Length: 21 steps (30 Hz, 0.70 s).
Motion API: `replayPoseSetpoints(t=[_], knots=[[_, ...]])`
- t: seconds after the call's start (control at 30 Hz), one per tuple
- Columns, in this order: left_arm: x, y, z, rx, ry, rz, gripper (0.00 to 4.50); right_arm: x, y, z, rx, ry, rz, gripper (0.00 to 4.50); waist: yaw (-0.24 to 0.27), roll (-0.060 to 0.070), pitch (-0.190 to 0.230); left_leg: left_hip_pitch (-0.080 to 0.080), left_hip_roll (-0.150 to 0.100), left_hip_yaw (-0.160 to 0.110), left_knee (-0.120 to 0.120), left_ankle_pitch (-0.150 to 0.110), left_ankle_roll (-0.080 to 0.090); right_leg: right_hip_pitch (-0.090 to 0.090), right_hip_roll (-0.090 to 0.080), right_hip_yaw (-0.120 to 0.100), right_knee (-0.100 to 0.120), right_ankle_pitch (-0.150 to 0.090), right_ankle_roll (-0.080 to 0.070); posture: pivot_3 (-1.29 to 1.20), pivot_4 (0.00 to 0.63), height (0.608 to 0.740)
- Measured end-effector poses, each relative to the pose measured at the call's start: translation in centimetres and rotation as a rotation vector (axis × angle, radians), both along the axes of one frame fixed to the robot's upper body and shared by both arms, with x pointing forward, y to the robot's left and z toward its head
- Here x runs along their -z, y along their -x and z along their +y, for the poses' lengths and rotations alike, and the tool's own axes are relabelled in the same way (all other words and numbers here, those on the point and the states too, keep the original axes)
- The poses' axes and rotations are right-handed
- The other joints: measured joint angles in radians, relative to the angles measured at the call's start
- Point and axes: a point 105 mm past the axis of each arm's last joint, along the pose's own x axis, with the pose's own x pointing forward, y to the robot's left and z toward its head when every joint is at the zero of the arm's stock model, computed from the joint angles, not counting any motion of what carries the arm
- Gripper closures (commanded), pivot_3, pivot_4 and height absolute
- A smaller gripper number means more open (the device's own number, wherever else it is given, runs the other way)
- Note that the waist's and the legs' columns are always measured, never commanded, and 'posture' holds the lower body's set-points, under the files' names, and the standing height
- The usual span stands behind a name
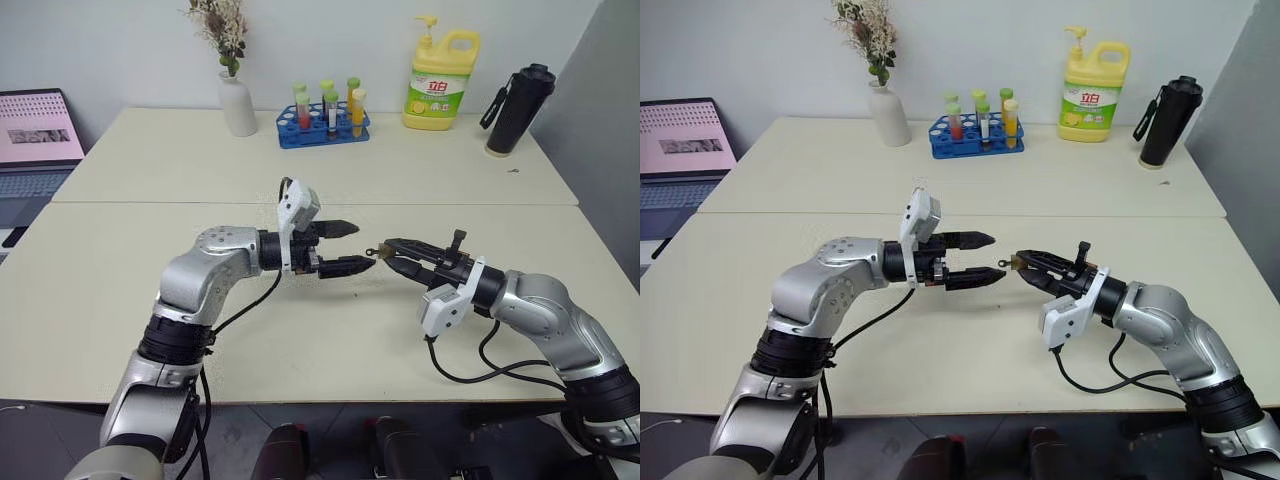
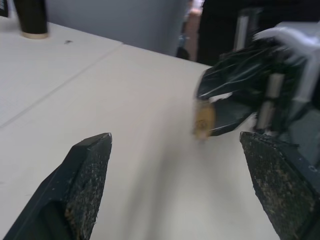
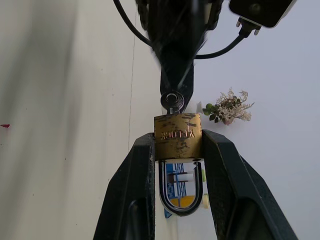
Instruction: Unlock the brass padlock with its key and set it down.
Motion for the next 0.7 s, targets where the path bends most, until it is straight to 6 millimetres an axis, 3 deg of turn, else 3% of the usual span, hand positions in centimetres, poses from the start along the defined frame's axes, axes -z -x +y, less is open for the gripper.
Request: replayPoseSetpoints(t=[0.1,0.43,0.53,0.7], knots=[[-0.4,1.3,-0.4,0.06,-0.001,0.033,0.39,0.0,0.0,0.0,0.0,0.001,0.0,3.57,0.0,0.0,0.0,0.0,0.0,0.0,0.0,0.0,0.0,0.0,0.0,0.0,0.0,0.0,0.0,0.0,0.15,0.74],[0.2,0.1,-1.6,-0.005,-0.019,0.007,0.39,0.0,0.0,0.1,-0.006,-0.003,0.001,3.57,0.001,0.0,0.0,0.0,0.0,0.0,0.001,0.0,0.0,0.0,0.0,0.0,0.0,0.0,-0.001,0.0,0.15,0.74],[0.0,-0.1,-1.9,-0.01,-0.015,0.001,0.97,0.0,0.1,0.2,-0.007,-0.003,0.0,3.57,0.001,0.0,0.0,0.0,0.0,0.0,0.0,0.0,0.0,0.0,0.0,0.0,0.0,0.0,-0.001,0.0,0.15,0.74],[-0.1,-0.3,-2.0,-0.009,-0.012,0.004,2.63,-0.1,0.1,0.3,-0.015,-0.001,-0.007,3.57,0.0,0.0,0.0,0.0,0.0,0.0,0.0,0.0,0.0,0.0,0.0,0.0,0.0,0.0,0.0,0.0,0.15,0.74]])
